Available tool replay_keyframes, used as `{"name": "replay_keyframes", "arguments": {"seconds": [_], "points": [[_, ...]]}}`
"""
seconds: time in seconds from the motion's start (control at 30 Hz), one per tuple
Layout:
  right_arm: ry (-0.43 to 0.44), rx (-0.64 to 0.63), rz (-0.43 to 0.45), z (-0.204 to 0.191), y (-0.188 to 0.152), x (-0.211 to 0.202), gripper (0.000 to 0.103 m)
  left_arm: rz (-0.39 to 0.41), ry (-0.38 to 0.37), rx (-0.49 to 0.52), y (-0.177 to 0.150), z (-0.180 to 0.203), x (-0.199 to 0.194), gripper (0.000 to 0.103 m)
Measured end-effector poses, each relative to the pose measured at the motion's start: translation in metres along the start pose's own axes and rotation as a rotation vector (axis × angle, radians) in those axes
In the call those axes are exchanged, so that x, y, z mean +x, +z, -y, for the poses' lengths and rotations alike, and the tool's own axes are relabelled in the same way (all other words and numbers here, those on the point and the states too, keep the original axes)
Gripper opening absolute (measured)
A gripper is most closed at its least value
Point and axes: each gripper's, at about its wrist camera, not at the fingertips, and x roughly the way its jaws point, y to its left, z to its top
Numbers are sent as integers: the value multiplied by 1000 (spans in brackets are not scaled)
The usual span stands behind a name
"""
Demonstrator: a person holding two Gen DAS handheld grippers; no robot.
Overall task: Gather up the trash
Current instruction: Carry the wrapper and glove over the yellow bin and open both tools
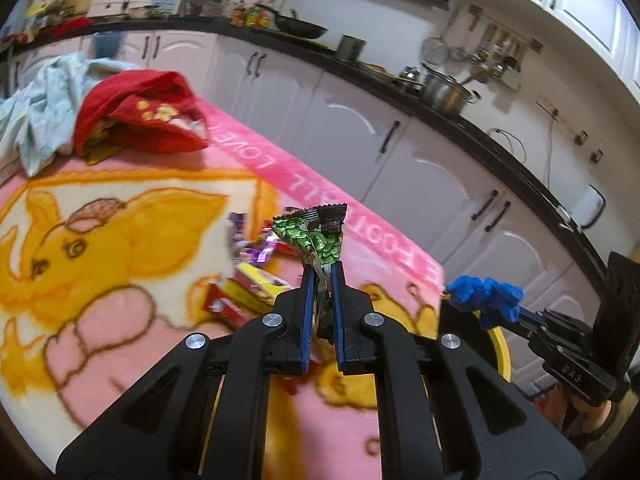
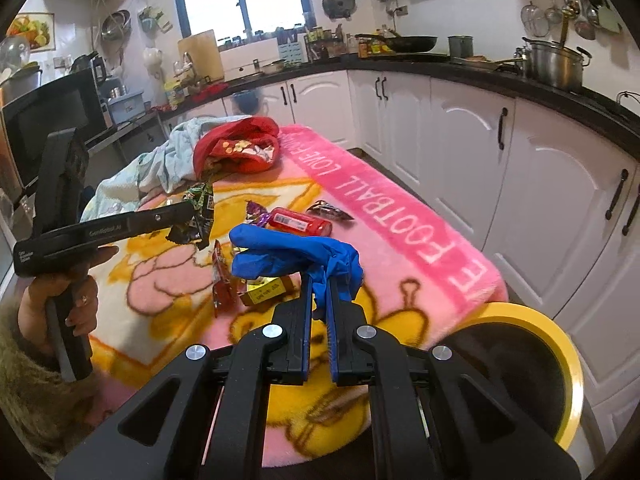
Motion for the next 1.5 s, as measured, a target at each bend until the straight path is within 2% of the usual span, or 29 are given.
{"name": "replay_keyframes", "arguments": {"seconds": [0.43, 0.87, 1.5], "points": [[-73, 43, 35, 31, -12, -34, 7, -39, -104, 126, -13, 71, 18, 4], [-157, 129, 54, 69, -29, -61, 7, -91, -172, 234, -29, 125, 41, 4], [-277, 203, 3, 111, -55, -67, 7, -206, -261, 366, -67, 191, 89, 5]]}}
